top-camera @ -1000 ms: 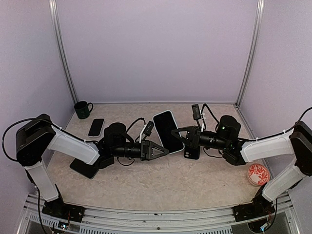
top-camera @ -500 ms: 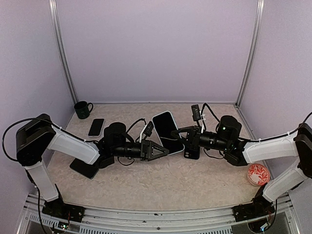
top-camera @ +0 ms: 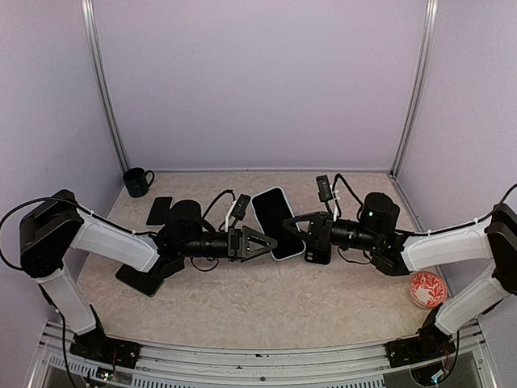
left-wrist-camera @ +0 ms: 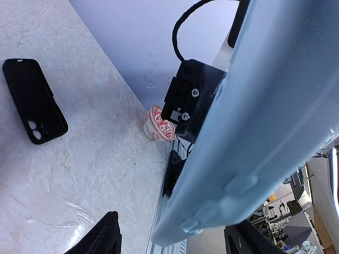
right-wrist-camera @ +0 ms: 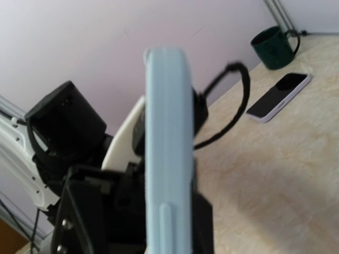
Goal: Put the phone into the phone case
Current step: Press the corner of the phone case at the bottom left corner of the phone case, then pass from the right arm to the left
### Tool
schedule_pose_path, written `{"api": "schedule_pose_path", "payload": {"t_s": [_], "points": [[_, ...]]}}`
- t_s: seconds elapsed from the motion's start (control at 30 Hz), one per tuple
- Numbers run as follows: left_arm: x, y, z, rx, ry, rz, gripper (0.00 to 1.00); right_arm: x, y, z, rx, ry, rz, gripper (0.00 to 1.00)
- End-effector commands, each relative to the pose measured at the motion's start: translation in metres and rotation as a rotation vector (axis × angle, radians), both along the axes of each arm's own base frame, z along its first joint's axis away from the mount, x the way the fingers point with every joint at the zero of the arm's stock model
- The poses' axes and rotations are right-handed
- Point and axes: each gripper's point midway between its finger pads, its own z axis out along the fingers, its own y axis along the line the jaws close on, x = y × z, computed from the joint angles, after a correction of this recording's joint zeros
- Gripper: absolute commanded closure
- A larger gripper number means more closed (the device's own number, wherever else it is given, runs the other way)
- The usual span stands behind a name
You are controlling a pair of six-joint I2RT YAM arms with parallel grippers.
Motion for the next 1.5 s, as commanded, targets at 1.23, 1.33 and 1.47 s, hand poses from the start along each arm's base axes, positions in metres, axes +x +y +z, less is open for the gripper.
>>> {"api": "schedule_pose_path", "payload": {"t_s": [1.23,1.33,1.47], "points": [[0.047,0.013,-0.01,0.162,-0.052,0.195,0.38,-0.002,0.018,-0.017,-0.061,0.022,0.024,1.0],[0.049,0.015,-0.008,0.167,-0.062,0.204,0.35,-0.002,0.019,-0.017,-0.062,0.024,0.025,1.0],[0.049,0.017,-0.002,0.135,-0.071,0.203,0.34,-0.003,0.02,-0.018,-0.059,0.037,0.032,1.0]]}}
